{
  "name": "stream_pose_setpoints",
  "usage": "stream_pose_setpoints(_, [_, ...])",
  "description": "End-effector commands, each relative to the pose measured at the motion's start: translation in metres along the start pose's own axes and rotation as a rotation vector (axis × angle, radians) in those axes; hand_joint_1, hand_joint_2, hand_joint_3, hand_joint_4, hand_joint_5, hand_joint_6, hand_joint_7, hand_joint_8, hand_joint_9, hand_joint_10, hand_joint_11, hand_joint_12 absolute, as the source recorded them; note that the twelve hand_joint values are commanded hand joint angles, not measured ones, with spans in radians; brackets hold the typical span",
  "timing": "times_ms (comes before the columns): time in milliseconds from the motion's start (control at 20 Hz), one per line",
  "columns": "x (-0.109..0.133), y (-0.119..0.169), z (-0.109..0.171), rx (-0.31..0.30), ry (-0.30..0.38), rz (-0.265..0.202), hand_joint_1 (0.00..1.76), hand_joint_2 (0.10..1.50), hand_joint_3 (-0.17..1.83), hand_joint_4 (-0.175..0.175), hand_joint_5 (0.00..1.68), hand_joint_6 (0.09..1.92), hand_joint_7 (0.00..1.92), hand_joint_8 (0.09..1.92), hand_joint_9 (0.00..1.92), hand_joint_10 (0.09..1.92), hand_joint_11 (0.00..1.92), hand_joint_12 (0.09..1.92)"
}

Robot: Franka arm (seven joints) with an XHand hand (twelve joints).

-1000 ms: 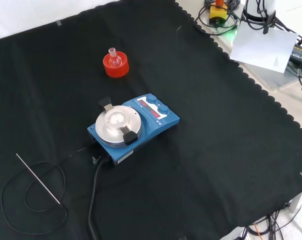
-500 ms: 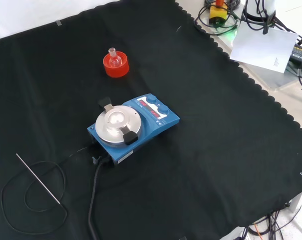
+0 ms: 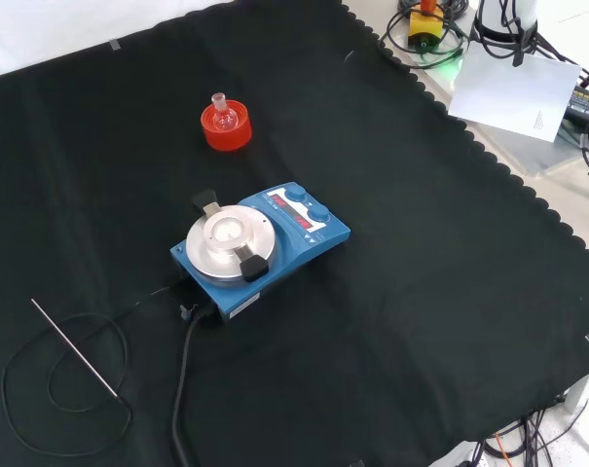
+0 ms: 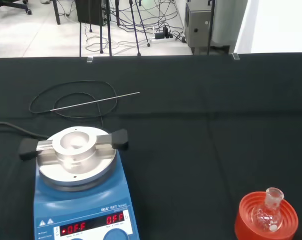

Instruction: Pick up the round-bottom flask.

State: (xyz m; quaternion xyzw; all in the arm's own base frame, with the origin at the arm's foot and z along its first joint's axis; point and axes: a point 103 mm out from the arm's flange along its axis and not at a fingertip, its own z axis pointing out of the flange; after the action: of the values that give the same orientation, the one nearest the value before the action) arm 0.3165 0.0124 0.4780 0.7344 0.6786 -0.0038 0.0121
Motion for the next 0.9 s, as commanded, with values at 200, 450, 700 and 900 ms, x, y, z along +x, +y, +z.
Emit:
stream_pose_setpoints(200, [-0.083,0.034,0.060,0.085,0.063,0.134,0.16,1.25,0.31,-0.021,0.40,0.09,0.20,0.59,0.24,0.70,0.00,1.34])
stream_pose_setpoints(450, [-0.097,0.060,0.095,0.074,0.079,0.150,0.23,1.23,0.28,-0.026,0.40,0.09,0.21,0.59,0.26,0.70,0.00,1.36])
stream_pose_setpoints(700, [-0.101,0.092,0.132,0.093,0.081,0.137,0.32,1.18,0.25,-0.034,0.42,0.09,0.23,0.61,0.30,0.71,0.01,1.38])
stream_pose_setpoints(900, [-0.098,0.111,0.159,0.117,0.058,0.131,0.35,1.16,0.25,-0.038,0.42,0.09,0.24,0.62,0.32,0.71,0.02,1.38])
